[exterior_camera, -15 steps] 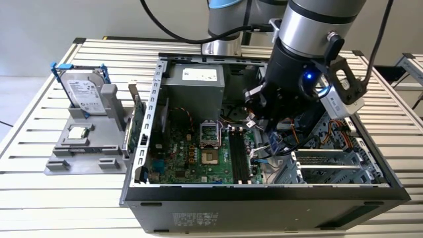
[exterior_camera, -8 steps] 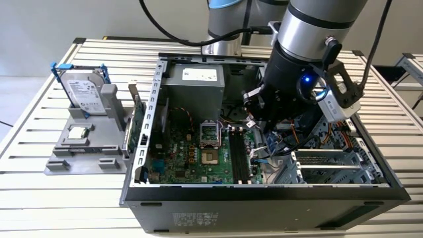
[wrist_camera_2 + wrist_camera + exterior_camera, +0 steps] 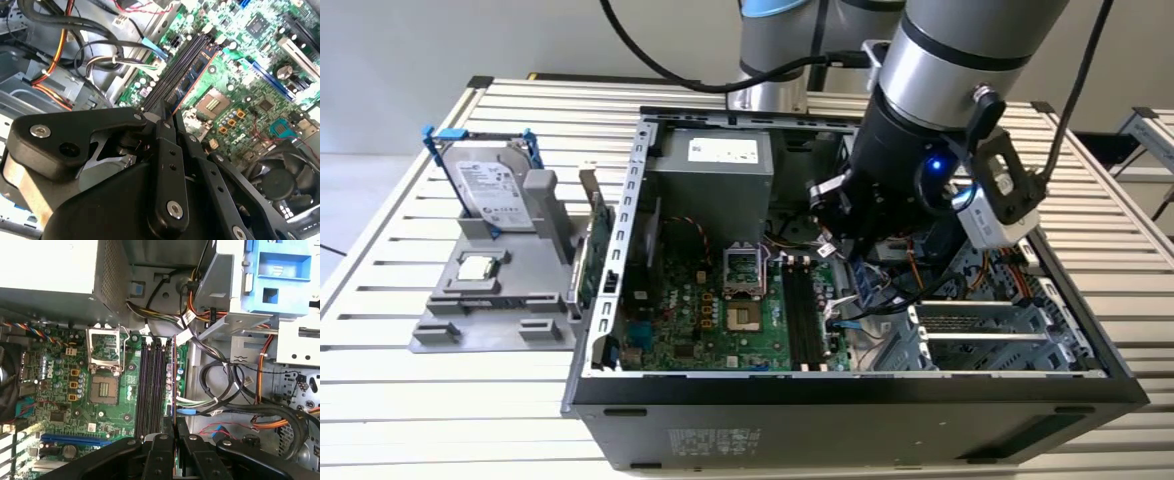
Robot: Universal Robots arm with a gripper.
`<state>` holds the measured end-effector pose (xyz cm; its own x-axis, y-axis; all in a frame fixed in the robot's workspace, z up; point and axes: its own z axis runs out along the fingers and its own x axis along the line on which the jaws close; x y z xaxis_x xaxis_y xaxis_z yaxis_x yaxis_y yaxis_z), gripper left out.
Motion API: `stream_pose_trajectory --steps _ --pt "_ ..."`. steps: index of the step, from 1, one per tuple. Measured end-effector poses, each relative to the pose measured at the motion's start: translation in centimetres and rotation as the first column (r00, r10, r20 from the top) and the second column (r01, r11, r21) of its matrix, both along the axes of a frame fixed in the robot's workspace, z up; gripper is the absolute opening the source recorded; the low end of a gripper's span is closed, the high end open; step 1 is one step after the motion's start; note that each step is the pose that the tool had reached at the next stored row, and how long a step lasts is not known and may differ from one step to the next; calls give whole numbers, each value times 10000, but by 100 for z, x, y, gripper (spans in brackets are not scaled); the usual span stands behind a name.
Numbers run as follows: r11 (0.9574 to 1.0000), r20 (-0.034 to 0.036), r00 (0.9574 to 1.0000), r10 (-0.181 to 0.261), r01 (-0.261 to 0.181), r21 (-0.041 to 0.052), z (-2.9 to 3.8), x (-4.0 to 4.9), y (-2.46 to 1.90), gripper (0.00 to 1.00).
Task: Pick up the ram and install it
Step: 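Insert the ram into the slot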
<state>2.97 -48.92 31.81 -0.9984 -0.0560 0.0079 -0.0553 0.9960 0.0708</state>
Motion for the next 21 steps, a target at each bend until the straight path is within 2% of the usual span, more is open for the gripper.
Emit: stream_pose_trajectory --steps 4,9,12,21 --pt "10000 56 10000 2 -2 50 -21 0 -1 0" --pt "10000 190 9998 1 -3 79 -46 1 0 0" --pt "10000 191 9998 2 -3 78 -48 0 -1 0" --pt "10000 192 9998 2 -3 74 -110 0 2 0"
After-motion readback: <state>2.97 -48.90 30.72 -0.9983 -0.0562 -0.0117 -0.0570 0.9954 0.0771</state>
